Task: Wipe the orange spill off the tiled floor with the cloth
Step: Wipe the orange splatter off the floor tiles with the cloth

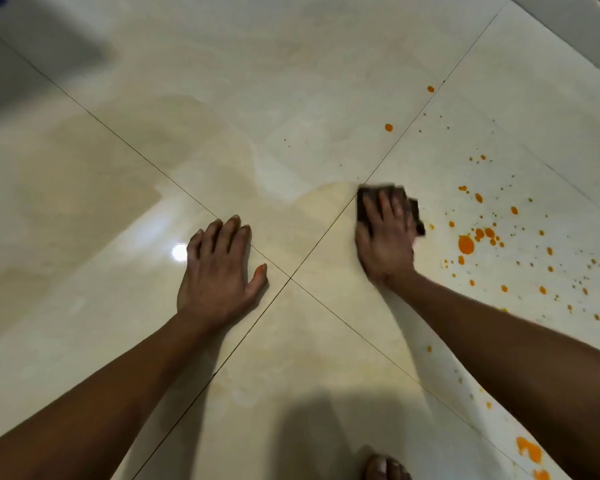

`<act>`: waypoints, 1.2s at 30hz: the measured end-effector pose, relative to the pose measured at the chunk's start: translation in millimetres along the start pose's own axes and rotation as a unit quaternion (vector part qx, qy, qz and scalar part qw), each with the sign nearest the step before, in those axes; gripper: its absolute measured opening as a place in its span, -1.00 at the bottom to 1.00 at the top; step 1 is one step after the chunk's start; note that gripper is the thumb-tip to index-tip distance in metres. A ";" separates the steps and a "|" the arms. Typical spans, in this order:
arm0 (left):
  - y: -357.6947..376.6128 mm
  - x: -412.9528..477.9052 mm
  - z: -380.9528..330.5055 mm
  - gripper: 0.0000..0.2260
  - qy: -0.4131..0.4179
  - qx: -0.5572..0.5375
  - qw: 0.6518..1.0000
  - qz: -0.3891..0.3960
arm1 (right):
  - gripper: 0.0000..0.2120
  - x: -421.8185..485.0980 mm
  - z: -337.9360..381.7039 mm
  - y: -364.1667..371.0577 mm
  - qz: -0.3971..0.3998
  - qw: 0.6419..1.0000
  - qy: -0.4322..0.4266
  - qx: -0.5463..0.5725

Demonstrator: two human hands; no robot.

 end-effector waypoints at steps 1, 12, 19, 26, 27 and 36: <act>1.7 0.5 1.0 -0.42 0.000 0.000 1.000 -0.004 | -0.41 22.6 25.5 4.3 -0.008 1.000 0.023 -0.002; 1.4 1.8 4.8 -0.46 0.005 0.003 1.000 0.006 | -0.43 -44.8 5.2 5.1 0.016 0.999 -0.029 0.005; -2.0 2.3 7.7 -0.44 0.004 -0.010 1.000 0.002 | -0.40 -161.2 -5.4 8.8 0.053 0.986 -0.160 0.009; -14.7 -4.5 -2.8 -0.50 0.025 -0.011 1.000 -0.008 | -0.38 -174.6 -43.4 -7.8 0.071 0.997 -0.002 0.012; -17.0 -6.7 -8.4 -0.49 0.022 0.002 1.000 -0.003 | -0.39 -199.5 -40.1 -7.0 0.086 0.995 -0.045 0.014; 42.6 -72.6 -133.1 -0.18 0.246 0.060 0.958 0.134 | -0.42 -189.1 -123.8 -13.7 0.034 0.998 0.054 0.016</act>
Point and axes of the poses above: each hand's wrist, its own x-axis towards the middle knuckle, its own y-axis out of the palm, z = x × y, the point moved 1 cm from there along x, towards the middle knuckle
